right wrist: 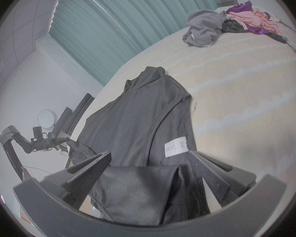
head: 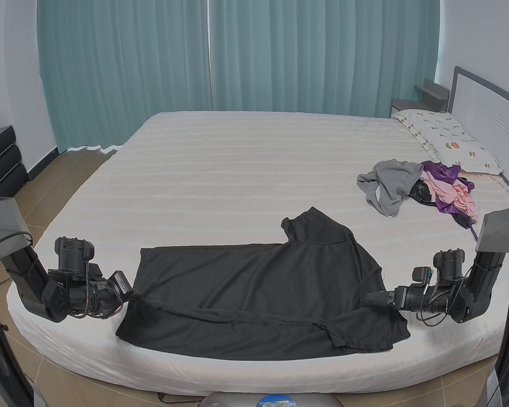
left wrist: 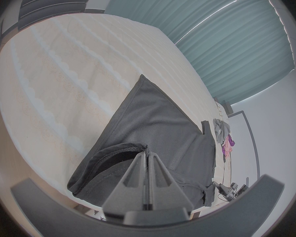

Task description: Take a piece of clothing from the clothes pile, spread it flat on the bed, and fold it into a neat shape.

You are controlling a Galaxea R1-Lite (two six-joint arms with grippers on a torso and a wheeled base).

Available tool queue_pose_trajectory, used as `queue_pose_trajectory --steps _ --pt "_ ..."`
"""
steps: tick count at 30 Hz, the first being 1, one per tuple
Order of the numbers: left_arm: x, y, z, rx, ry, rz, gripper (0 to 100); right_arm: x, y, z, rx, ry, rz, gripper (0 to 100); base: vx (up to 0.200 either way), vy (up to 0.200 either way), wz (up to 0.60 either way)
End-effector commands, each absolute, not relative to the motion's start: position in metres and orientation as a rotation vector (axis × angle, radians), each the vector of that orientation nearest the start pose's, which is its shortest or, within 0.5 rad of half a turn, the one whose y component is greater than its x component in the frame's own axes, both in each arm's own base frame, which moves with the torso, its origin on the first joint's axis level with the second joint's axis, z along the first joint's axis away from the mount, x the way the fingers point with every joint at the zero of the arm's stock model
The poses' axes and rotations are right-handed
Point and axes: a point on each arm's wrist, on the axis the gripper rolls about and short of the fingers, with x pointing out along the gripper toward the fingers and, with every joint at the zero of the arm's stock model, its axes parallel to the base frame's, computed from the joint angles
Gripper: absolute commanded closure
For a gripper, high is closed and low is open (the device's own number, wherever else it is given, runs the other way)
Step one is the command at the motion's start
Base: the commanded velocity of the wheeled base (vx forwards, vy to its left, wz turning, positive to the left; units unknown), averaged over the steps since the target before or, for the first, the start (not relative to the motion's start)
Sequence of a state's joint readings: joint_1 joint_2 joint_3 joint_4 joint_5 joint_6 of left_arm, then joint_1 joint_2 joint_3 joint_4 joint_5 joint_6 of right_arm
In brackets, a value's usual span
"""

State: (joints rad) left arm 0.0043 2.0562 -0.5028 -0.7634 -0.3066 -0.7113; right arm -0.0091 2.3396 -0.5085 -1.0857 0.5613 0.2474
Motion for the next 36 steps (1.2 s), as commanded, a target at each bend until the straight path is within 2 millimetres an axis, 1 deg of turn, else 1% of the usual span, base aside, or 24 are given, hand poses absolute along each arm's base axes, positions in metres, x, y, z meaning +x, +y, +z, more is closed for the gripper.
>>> queue_pose_trajectory --steps 1,7,16,17,23,27,30,34,36 --pt "0.29 -0.005 0.02 -0.792 0.857 0.005 100 0.304 0.007 -0.049 0.456 0.824 0.426 0 0.0 0.0 0.0" --pt "0.29 -0.005 0.02 -0.792 0.857 0.005 100 0.298 0.006 -0.05 0.464 0.84 0.428 0 0.0 0.0 0.0" --pt "0.29 -0.005 0.02 -0.792 0.857 0.005 100 0.296 0.006 -0.048 0.455 0.801 0.437 0 0.0 0.0 0.0" --pt "0.29 -0.005 0.02 -0.792 0.857 0.005 100 0.295 0.006 -0.048 0.454 0.805 0.437 100 0.0 0.0 0.0" --pt "0.29 -0.005 0.02 -0.792 0.856 0.004 100 0.293 0.005 -0.05 0.431 0.809 0.431 100 0.0 0.0 0.0" --pt "0.29 -0.005 0.02 -0.792 0.856 0.004 100 0.29 -0.003 -0.052 0.412 0.806 0.423 100 0.0 0.0 0.0" --pt "0.29 -0.005 0.021 -0.791 0.852 0.004 100 0.29 -0.005 -0.051 0.417 0.801 0.421 100 0.0 0.0 0.0" --pt "0.285 -0.005 0.024 -0.79 0.849 0.007 100 0.285 -0.008 -0.047 0.434 0.8 0.425 100 0.0 0.0 0.0" --pt "0.278 -0.005 0.028 -0.79 0.849 0.007 100 0.28 -0.007 -0.038 0.442 0.777 0.45 100 0.0 0.0 0.0"
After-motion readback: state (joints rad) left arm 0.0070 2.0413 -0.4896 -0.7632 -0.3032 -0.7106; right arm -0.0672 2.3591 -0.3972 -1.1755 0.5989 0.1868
